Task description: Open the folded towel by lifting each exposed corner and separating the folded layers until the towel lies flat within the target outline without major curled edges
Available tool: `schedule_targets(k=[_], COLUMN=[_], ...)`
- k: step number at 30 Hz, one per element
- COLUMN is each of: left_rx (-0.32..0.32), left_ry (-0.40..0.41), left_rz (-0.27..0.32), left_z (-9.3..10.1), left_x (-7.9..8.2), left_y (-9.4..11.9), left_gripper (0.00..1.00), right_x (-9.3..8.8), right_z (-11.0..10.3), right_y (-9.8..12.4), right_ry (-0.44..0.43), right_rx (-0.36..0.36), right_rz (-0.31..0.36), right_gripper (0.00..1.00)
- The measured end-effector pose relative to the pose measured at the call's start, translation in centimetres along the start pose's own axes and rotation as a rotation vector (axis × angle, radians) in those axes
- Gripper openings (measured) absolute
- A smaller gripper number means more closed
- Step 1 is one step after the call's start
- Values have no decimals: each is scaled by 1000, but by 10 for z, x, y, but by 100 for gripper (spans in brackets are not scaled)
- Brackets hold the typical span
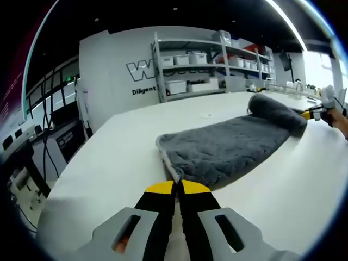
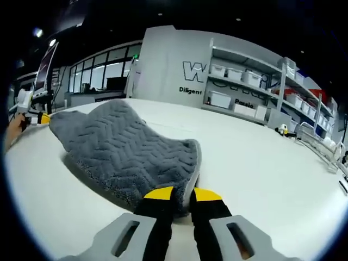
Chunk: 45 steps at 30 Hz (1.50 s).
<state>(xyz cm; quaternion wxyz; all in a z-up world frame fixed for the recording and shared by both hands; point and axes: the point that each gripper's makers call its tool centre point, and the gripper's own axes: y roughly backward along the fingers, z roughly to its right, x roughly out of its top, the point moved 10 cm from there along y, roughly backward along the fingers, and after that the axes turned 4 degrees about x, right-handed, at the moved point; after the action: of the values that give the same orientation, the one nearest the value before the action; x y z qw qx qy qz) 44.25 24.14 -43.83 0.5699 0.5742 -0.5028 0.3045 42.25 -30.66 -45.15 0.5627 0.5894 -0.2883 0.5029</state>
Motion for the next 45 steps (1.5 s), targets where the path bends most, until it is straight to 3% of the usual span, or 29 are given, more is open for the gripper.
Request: schedule_targets(k=[14, 19, 27, 35, 45], left_rx=[34, 55, 76, 97, 121], left_ry=[2, 11, 9, 16, 16], left_rz=[-23, -28, -41, -48, -56], left_z=[-6, -11, -15, -19, -24], left_x=[-4, -4, -6, -7, -8], left_y=[2, 2, 3, 5, 6], left_gripper=[3, 3, 3, 3, 3], right_x=[-4, -8, -14, -11, -14], right_z=[30, 49, 80, 107, 128], right_y=[4, 9, 16, 5, 7], right_ry=[57, 136, 55, 141, 240], right_rx=[-132, -196, -235, -319, -402], right_rz=[-44, -77, -73, -122, -161], right_gripper=[8, 8, 8, 8, 8])
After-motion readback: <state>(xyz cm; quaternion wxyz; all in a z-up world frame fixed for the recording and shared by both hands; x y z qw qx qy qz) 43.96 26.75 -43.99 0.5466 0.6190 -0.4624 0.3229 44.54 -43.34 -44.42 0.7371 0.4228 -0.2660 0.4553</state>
